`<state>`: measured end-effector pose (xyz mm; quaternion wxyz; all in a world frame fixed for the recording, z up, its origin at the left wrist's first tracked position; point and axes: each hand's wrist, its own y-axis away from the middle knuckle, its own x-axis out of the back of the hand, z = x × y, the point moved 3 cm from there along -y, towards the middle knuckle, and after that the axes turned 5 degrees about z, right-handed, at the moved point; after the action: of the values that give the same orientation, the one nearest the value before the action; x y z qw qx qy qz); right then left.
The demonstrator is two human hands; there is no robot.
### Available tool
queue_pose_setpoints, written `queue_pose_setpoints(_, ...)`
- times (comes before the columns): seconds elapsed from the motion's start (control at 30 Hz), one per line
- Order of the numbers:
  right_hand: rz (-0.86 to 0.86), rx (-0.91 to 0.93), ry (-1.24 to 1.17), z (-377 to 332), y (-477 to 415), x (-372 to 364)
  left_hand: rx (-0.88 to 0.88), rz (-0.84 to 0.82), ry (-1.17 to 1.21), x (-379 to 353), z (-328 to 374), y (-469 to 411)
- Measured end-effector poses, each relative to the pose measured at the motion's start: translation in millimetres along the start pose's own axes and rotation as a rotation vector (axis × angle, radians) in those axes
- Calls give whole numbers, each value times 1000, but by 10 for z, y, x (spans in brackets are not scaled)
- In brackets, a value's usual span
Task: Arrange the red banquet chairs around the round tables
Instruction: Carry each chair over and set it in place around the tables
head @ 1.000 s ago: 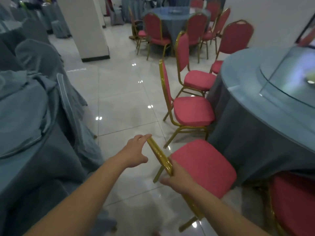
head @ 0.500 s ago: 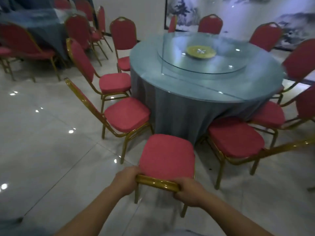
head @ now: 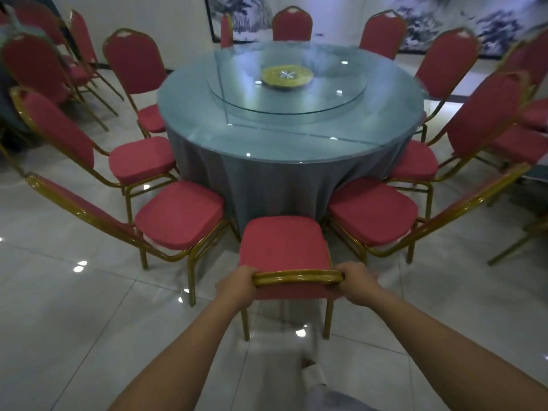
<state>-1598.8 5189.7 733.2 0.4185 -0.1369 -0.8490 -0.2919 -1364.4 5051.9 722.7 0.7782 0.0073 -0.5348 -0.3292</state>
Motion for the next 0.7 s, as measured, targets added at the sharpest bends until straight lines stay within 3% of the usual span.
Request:
queue_pose_setpoints(0.5,-32,110,-5,-299,-1166,240,9,84,3,500,0,-1074)
queue_pose_setpoints(0.7,-73,164,82,-346,-1264,278,18,208,-53,465,-44,-1149)
